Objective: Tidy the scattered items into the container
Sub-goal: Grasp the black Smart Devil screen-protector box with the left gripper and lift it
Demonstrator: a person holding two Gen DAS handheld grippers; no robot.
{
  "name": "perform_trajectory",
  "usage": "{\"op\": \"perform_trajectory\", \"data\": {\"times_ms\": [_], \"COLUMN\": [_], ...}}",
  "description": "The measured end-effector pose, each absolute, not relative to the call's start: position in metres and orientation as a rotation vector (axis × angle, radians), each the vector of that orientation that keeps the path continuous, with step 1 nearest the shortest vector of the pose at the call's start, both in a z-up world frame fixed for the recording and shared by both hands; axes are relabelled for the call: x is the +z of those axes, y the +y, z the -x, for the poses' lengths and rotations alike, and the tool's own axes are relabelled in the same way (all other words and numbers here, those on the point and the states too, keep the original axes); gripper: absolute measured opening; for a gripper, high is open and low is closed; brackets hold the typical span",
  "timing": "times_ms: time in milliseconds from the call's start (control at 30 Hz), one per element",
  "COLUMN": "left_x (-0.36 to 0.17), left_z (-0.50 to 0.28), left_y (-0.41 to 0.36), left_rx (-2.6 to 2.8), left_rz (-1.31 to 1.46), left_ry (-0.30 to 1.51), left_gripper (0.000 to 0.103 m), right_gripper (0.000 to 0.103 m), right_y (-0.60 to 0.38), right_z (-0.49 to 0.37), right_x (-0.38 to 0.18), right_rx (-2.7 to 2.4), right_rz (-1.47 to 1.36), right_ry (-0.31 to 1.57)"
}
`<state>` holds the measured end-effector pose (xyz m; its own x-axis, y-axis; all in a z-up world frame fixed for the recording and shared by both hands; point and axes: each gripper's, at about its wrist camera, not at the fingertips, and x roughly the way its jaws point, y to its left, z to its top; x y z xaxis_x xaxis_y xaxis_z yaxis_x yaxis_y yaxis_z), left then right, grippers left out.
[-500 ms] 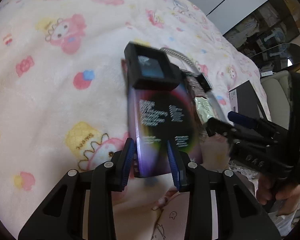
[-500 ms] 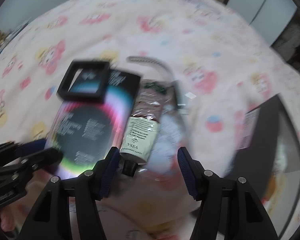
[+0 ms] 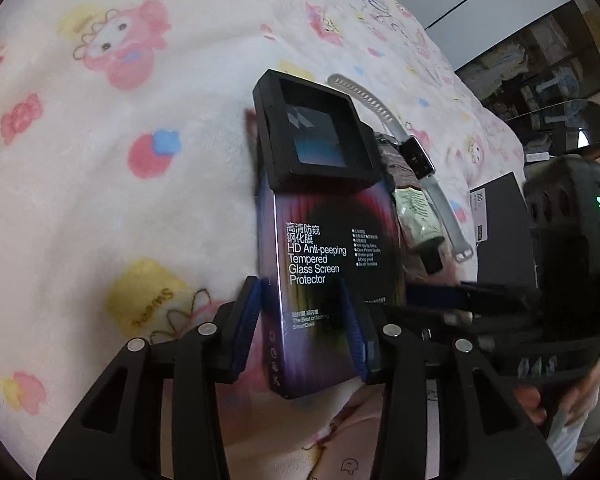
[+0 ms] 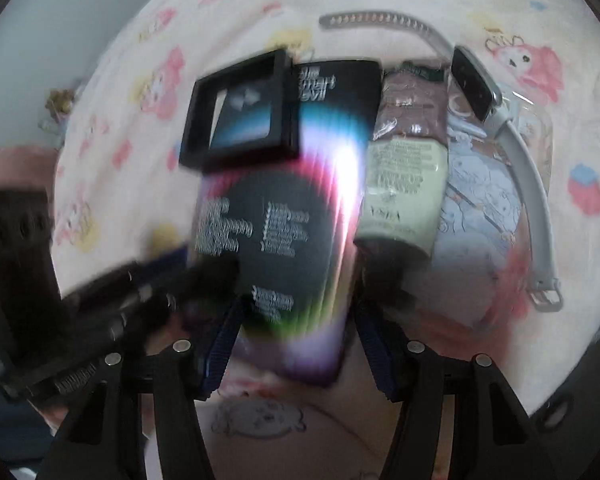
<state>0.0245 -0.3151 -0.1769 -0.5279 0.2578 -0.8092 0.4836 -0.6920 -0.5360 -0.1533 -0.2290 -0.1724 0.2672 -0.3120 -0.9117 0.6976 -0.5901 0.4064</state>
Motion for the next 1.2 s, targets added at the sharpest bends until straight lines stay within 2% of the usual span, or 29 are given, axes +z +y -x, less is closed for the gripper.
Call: {"op": "perform_trajectory", "data": {"times_ms": [100, 133, 267, 300, 333, 400, 433, 467, 533, 567, 633, 667, 733, 800, 967, 1033, 1200], "left_x": [-0.181, -0.177, -0.151, -0.144, -0.137, -0.119, -0.112, -0.105, -0.090, -0.084, -0.080, -0.083, -0.088, -0.096, -0.126, -0.139, -0.168], "left_z": [-0.028, -0.028, -0.038, -0.041, -0.044, -0.052, -0.055, -0.056, -0.057, -0.056, -0.053, -0.053, -0.056, -0.063, -0.066, -0.065, -0.055], "left_y": [-0.319, -0.317, -0.307, -0.306, -0.304, -0.298, -0.296, -0.293, -0.283, -0.279, -0.277, -0.279, -0.284, -0.288, -0.291, -0.294, -0.301], "left_rx": [-2.321, -2.322, -2.329, -2.329, -2.334, -2.359, -2.383, -2.421, -2.491, -2.494, -2.457, -2.435, -2.415, -2.384, -2.303, -2.280, -2.268], "left_rz": [-1.440, -1.433, -1.422, -1.423, -1.424, -1.415, -1.408, -1.409, -1.368, -1.355, -1.347, -1.352, -1.341, -1.326, -1.334, -1.341, -1.372], "left_ry": [1.210, 1.198, 1.140, 1.138, 1.124, 1.080, 1.083, 1.132, 1.172, 1.103, 0.991, 1.012, 1.062, 1.046, 1.094, 1.123, 1.189], "left_gripper": [0.040, 0.040, 0.042, 0.040, 0.040, 0.040, 0.034, 0.033, 0.009, 0.009, 0.011, 0.012, 0.022, 0.025, 0.036, 0.044, 0.048], "right_gripper": [0.052, 0.049, 0.048, 0.048, 0.042, 0.041, 0.039, 0.028, 0.023, 0.019, 0.018, 0.018, 0.018, 0.019, 0.033, 0.036, 0.039], "right_y": [-0.239, -0.240, -0.227, -0.224, -0.220, -0.206, -0.201, -0.195, -0.193, -0.194, -0.194, -0.197, -0.178, -0.168, -0.162, -0.166, -0.194], "right_z": [0.158, 0.157, 0.150, 0.148, 0.145, 0.131, 0.125, 0.119, 0.105, 0.098, 0.091, 0.093, 0.100, 0.117, 0.110, 0.109, 0.120], "right_x": [-0.172, -0.168, -0.146, -0.138, -0.128, -0.114, -0.107, -0.100, -0.096, -0.093, -0.082, -0.076, -0.064, -0.070, -0.113, -0.128, -0.166], "right_rx": [-1.465, -1.478, -1.467, -1.467, -1.481, -1.511, -1.517, -1.480, -1.380, -1.389, -1.496, -1.534, -1.559, -1.573, -1.616, -1.619, -1.576], "right_rz": [-1.659, -1.645, -1.617, -1.611, -1.591, -1.552, -1.538, -1.524, -1.506, -1.483, -1.410, -1.408, -1.449, -1.469, -1.529, -1.548, -1.607], "right_ry": [0.386, 0.402, 0.329, 0.310, 0.306, 0.300, 0.289, 0.243, 0.138, 0.145, 0.222, 0.247, 0.245, 0.238, 0.280, 0.288, 0.327]}}
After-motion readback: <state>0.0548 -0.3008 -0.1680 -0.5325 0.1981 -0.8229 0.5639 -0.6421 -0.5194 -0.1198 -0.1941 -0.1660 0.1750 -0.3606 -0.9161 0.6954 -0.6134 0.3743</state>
